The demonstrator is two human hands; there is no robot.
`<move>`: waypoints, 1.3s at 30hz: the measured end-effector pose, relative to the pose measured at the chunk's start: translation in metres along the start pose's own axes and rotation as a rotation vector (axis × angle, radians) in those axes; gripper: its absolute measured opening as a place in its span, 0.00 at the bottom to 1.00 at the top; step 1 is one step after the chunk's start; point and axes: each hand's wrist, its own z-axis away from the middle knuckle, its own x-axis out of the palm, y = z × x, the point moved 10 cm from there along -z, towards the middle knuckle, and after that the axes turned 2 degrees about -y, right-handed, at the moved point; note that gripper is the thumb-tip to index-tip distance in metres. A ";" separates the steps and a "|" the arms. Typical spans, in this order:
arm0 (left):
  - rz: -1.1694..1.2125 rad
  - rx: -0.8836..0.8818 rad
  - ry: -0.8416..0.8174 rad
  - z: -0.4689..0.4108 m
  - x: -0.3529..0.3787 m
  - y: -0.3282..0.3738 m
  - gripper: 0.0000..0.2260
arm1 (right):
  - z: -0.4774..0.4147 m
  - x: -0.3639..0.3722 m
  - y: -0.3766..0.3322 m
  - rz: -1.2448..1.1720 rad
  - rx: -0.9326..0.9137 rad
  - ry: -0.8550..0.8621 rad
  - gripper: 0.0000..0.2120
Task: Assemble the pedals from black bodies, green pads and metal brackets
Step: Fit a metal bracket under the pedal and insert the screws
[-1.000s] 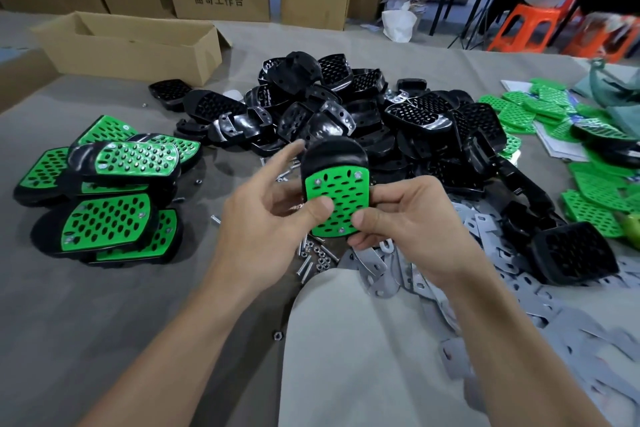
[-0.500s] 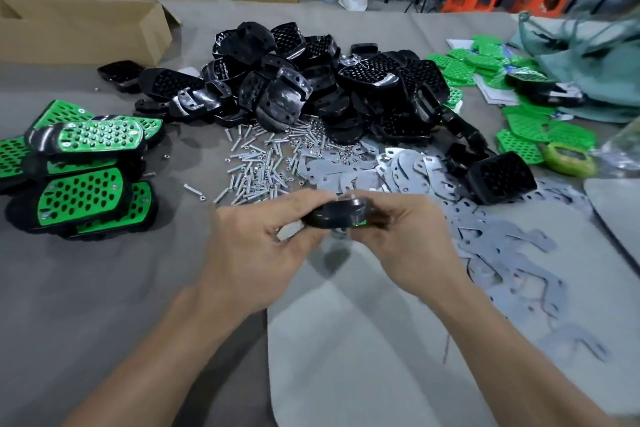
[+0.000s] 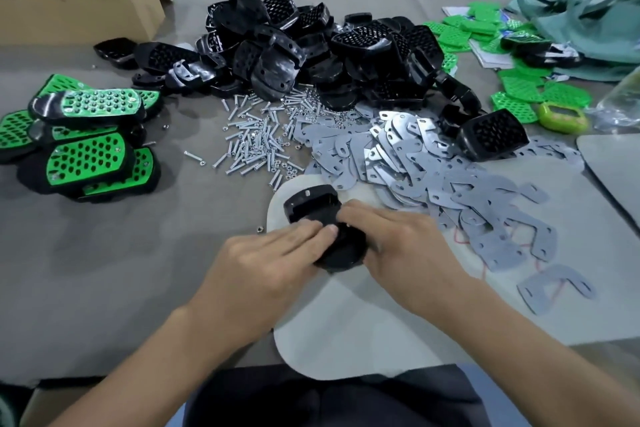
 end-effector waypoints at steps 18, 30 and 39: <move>0.164 -0.661 -0.475 0.006 0.029 -0.053 0.30 | 0.004 0.015 0.051 -0.337 0.470 -0.293 0.15; -0.229 -0.576 -0.344 -0.004 0.016 -0.018 0.19 | 0.004 0.017 -0.006 0.001 0.186 -0.298 0.35; -0.011 -0.613 -0.272 -0.020 0.004 -0.058 0.30 | -0.038 0.021 0.037 -0.002 0.096 -0.483 0.32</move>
